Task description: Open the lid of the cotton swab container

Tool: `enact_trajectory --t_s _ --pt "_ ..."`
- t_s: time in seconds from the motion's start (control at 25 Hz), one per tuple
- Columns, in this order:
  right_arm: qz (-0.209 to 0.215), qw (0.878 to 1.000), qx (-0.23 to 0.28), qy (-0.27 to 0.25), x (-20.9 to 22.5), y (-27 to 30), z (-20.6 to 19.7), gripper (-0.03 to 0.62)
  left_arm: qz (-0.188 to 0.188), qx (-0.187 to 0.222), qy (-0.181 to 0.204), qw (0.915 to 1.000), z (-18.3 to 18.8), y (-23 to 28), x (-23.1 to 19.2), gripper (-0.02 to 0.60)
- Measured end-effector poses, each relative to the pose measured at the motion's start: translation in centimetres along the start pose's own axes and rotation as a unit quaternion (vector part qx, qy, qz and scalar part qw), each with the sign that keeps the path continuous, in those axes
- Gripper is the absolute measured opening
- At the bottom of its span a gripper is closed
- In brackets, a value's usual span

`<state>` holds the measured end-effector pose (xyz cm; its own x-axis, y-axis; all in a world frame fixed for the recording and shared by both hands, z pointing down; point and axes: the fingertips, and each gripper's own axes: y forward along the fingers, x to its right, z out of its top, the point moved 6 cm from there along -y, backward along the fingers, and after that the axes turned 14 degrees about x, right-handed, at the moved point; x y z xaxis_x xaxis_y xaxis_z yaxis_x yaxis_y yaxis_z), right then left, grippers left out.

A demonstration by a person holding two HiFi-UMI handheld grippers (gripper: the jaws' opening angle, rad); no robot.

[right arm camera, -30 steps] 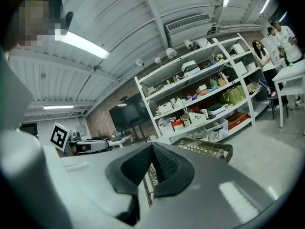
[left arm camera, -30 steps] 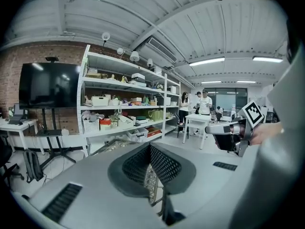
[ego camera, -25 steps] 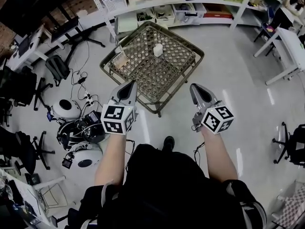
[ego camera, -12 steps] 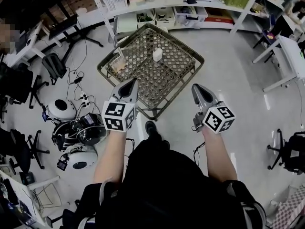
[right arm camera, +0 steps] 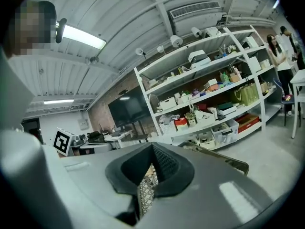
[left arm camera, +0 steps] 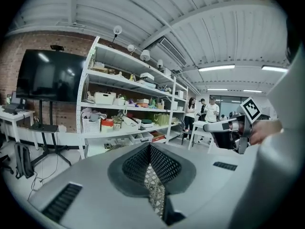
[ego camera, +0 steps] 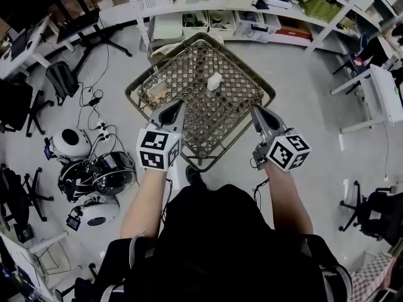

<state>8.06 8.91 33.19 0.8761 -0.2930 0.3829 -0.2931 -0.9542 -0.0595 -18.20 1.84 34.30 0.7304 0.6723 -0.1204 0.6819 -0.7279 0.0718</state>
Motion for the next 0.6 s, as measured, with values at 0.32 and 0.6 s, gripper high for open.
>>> enact_trajectory --t_s 0.32,0.6 --pt "0.017 0.999 -0.033 0.003 0.6 5.7 -0.7 0.011 0.014 -0.003 -0.021 0.9997 -1.1 1.8 -2.8 -0.002" --pt "0.042 0.998 -0.054 0.012 3.6 9.8 -0.6 0.011 0.046 -0.011 -0.031 0.9984 -1.8 4.5 -3.8 -0.002"
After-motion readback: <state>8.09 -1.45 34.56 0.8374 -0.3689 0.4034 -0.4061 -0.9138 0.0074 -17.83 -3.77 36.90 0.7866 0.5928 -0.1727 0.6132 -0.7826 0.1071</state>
